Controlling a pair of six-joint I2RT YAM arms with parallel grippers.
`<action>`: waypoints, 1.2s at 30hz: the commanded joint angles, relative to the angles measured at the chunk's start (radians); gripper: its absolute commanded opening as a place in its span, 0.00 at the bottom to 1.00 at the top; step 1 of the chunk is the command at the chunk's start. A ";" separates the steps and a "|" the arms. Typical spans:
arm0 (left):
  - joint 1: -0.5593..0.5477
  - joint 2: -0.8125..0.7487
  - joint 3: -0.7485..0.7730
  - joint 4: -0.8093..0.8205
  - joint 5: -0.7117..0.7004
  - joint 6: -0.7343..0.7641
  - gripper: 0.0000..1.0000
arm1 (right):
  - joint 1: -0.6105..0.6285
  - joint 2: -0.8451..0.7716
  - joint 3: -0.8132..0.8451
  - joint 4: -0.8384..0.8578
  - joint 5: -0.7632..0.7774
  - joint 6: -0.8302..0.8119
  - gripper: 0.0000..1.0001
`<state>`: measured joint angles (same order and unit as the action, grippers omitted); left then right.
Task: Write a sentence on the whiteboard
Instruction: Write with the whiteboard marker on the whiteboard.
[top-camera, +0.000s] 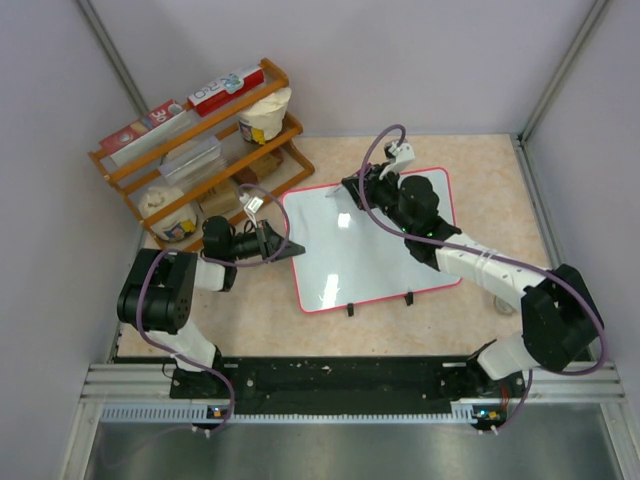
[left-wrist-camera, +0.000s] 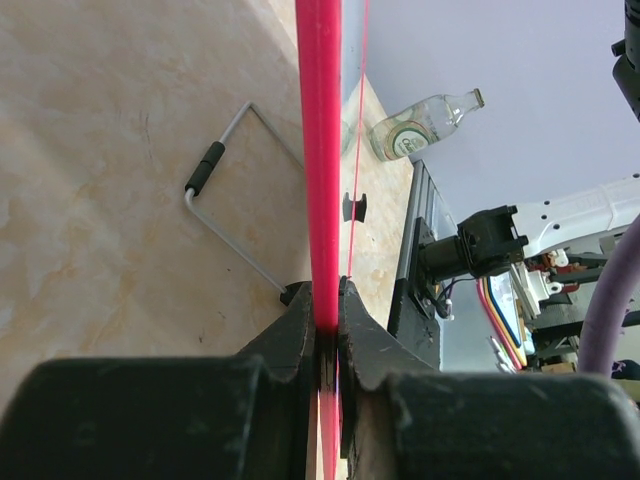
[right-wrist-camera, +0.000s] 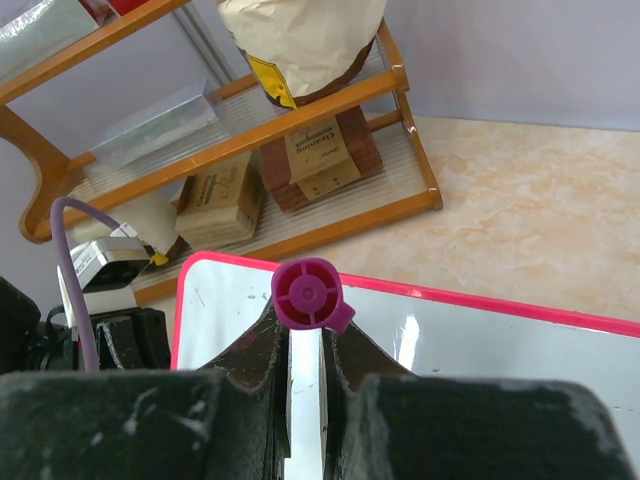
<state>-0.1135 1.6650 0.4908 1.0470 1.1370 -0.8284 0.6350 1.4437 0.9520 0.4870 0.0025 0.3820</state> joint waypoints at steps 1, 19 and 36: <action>0.001 -0.002 0.020 0.033 -0.014 0.061 0.00 | 0.015 0.020 0.048 0.025 0.005 0.000 0.00; 0.002 -0.002 0.023 0.019 -0.016 0.071 0.00 | 0.015 0.050 0.033 0.022 -0.078 0.017 0.00; 0.002 -0.005 0.029 0.005 -0.017 0.080 0.00 | 0.015 0.014 -0.056 0.010 -0.096 0.035 0.00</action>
<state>-0.1135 1.6650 0.4938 1.0210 1.1332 -0.8261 0.6376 1.4761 0.9283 0.5175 -0.0990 0.4267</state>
